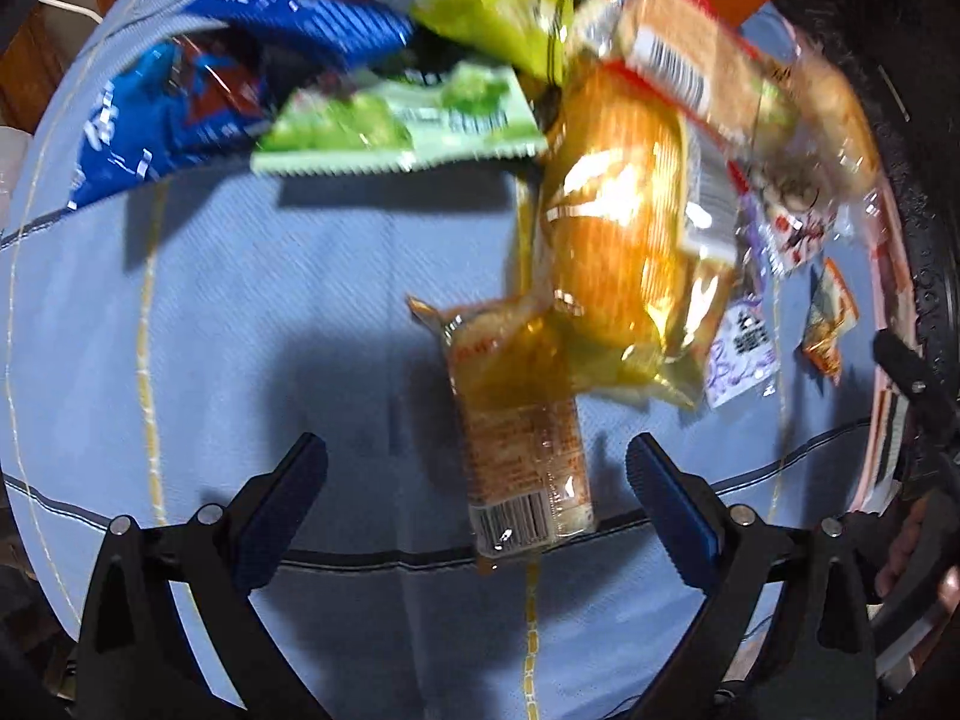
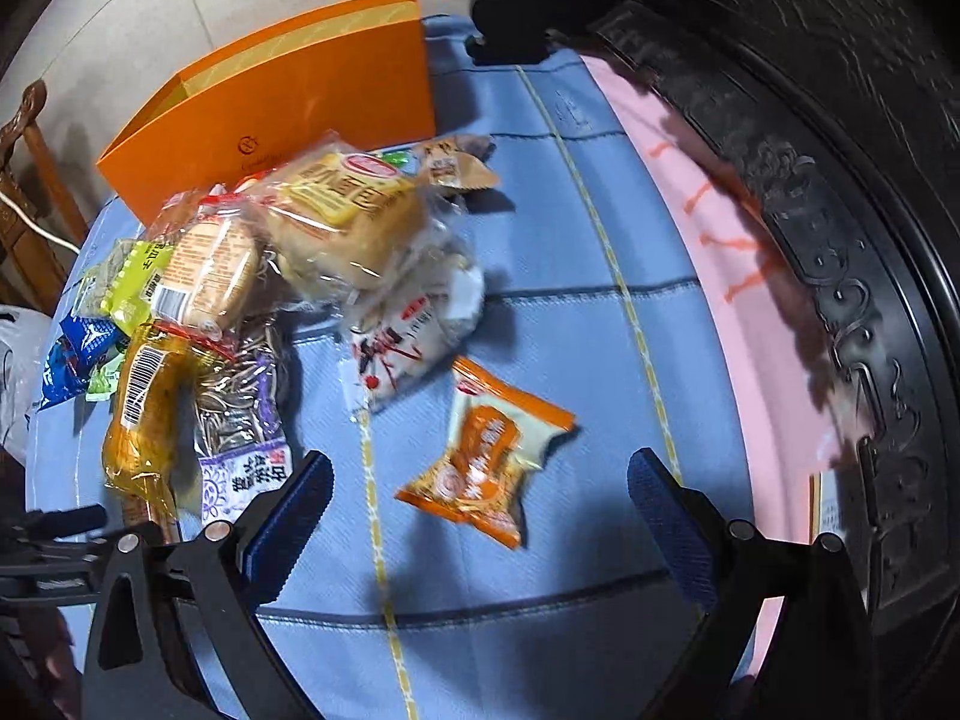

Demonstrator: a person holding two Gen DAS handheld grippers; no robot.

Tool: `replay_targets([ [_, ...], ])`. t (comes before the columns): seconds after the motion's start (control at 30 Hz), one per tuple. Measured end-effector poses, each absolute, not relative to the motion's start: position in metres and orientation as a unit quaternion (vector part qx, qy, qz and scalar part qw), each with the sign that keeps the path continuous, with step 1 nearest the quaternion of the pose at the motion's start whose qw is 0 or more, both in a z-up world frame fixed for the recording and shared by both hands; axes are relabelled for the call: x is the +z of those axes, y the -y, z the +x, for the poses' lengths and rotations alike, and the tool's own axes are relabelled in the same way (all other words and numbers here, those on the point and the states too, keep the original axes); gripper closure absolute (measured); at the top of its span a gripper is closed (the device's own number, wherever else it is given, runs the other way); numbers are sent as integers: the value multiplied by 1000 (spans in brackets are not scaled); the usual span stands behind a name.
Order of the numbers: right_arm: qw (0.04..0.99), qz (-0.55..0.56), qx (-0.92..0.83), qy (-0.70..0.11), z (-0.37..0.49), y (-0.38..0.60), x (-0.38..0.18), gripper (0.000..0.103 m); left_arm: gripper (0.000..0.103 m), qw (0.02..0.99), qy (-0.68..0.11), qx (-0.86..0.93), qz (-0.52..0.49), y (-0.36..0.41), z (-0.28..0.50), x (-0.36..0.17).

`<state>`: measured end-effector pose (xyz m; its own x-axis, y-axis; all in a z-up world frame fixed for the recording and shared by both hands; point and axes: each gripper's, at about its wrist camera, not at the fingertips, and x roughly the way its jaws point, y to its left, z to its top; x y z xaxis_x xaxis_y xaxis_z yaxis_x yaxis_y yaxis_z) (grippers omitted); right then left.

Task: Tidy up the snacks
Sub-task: 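Grasp a brown cake pack with left tool while right tool grasps an orange pastry bag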

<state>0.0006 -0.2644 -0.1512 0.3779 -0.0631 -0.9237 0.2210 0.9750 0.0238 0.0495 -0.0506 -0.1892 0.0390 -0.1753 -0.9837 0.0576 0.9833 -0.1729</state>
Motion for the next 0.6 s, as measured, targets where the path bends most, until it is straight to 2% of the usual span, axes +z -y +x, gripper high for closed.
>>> replay_targets([
  [0.03, 826, 72, -88, -553, 0, 266, -151, 4, 14, 716, -693, -79, -33, 52, 49, -193],
  [0.1, 821, 64, -99, -558, -2, 271, -155, 4, 38, 728, -682, -71, 8, 57, 43, -190],
  [0.13, 819, 59, -108, -561, -3, 272, -157, 4, 45, 730, -679, -68, 22, 57, 42, -189],
  [0.17, 815, 57, -114, -565, -3, 275, -160, 4, 64, 734, -675, -67, 29, 55, 42, -187],
  [0.2, 814, 61, -113, -567, -3, 276, -163, 4, 68, 735, -674, -69, 22, 51, 42, -186],
  [0.3, 807, 63, -118, -575, 5, 278, -174, 9, 69, 727, -683, -67, -26, 32, 41, -186],
  [0.47, 788, 74, -111, -601, 28, 273, -201, 34, 69, 725, -685, -47, -47, 4, 37, -188],
  [0.5, 782, 75, -102, -610, 32, 270, -209, 45, 69, 725, -686, -45, -49, 1, 37, -189],
  [0.57, 790, 62, -96, -602, 33, 264, -207, 60, 69, 723, -687, -41, -51, -6, 35, -191],
  [0.6, 789, 59, -90, -605, 34, 262, -206, 61, 69, 723, -688, -41, -54, -9, 34, -191],
])
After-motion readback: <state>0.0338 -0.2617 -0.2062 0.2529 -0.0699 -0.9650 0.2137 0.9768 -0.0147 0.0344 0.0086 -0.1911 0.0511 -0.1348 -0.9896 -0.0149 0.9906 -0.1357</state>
